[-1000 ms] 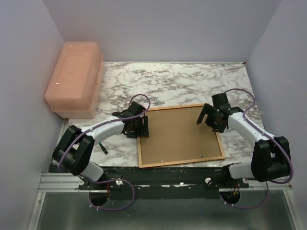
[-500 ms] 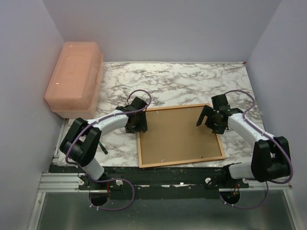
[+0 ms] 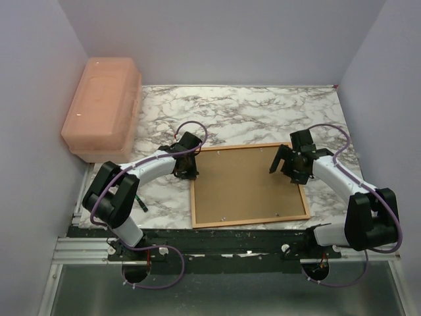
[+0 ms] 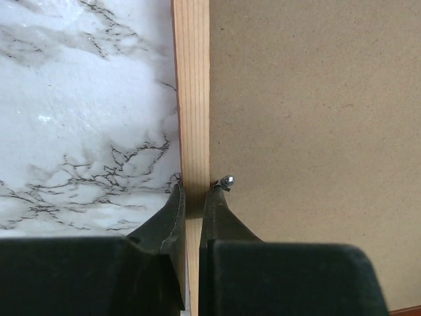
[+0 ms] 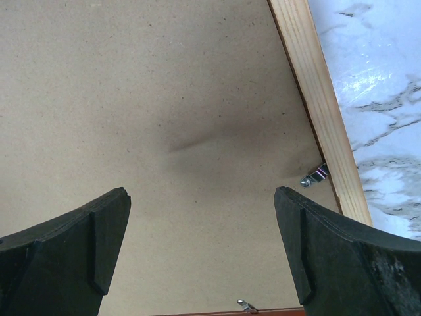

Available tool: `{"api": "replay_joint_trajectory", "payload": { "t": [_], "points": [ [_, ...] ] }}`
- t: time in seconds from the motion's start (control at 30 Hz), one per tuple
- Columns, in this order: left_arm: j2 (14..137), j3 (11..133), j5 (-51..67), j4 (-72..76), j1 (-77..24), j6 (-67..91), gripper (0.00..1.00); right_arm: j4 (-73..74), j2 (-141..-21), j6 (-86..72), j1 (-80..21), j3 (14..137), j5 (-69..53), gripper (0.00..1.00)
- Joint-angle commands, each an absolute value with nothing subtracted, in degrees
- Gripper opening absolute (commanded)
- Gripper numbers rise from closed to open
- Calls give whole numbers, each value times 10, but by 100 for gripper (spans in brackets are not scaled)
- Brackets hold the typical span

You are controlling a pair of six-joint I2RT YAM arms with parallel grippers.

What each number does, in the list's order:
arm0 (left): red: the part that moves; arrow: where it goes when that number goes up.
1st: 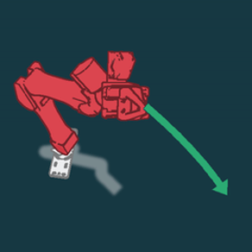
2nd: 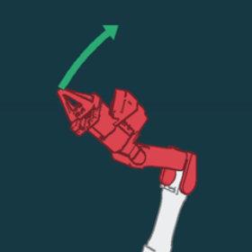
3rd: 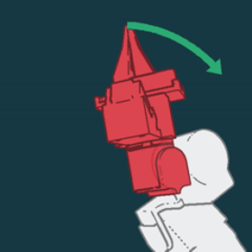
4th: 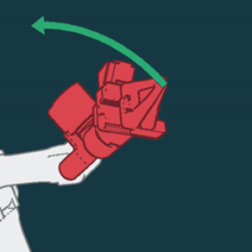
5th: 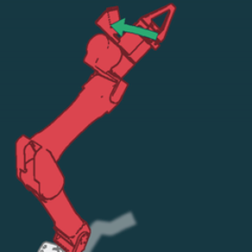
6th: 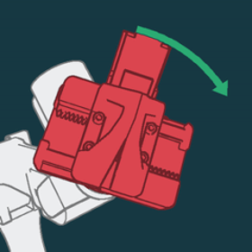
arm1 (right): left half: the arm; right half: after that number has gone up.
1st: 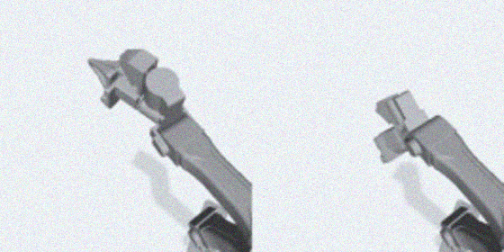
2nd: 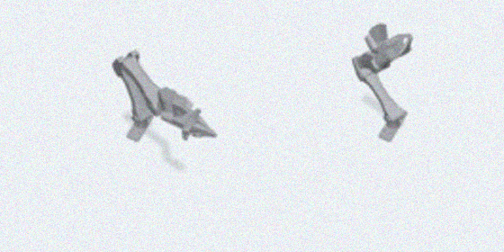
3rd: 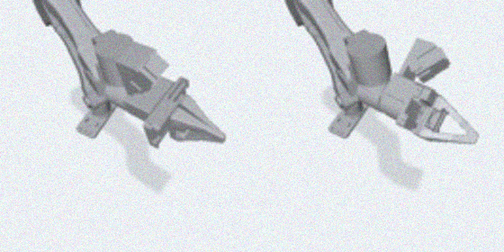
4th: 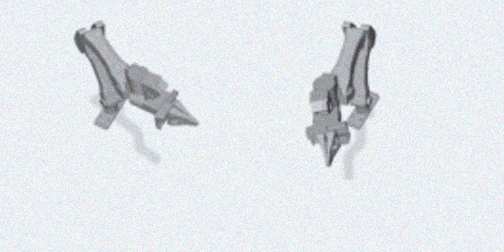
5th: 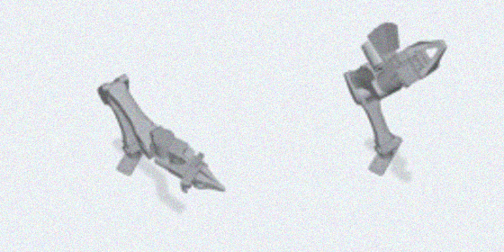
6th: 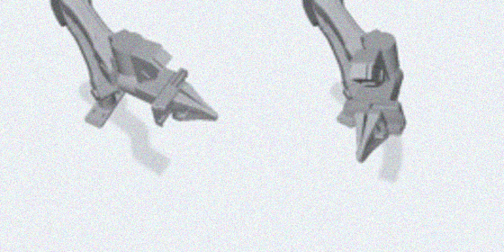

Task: Put the photo into the frame

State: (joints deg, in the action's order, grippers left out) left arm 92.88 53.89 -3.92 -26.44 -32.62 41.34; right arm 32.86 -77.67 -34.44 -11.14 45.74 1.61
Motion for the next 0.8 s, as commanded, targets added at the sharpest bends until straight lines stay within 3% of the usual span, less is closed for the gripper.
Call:
{"api": "replay_joint_trajectory", "payload": {
  "t": [0.0,0.27,0.3,0.4,0.47,0.53,0.77],
  "points": [
    [946,519,-65,-276,-328,393,0,332,-764,-345,-110,448,15,100],
    [893,518,-66,-292,-328,385,0,335,-755,-349,-110,448,20,100],
    [886,521,-67,-297,-328,384,4,335,-753,-350,-110,449,23,100],
    [861,524,-62,-308,-328,382,43,340,-746,-351,-109,453,36,100],
    [844,522,-52,-311,-327,382,57,344,-742,-352,-108,457,47,100],
    [830,518,-36,-312,-326,382,63,345,-740,-351,-103,461,52,100],
    [789,467,48,-283,-326,404,67,338,-740,-348,-32,455,33,100]
  ]
}}
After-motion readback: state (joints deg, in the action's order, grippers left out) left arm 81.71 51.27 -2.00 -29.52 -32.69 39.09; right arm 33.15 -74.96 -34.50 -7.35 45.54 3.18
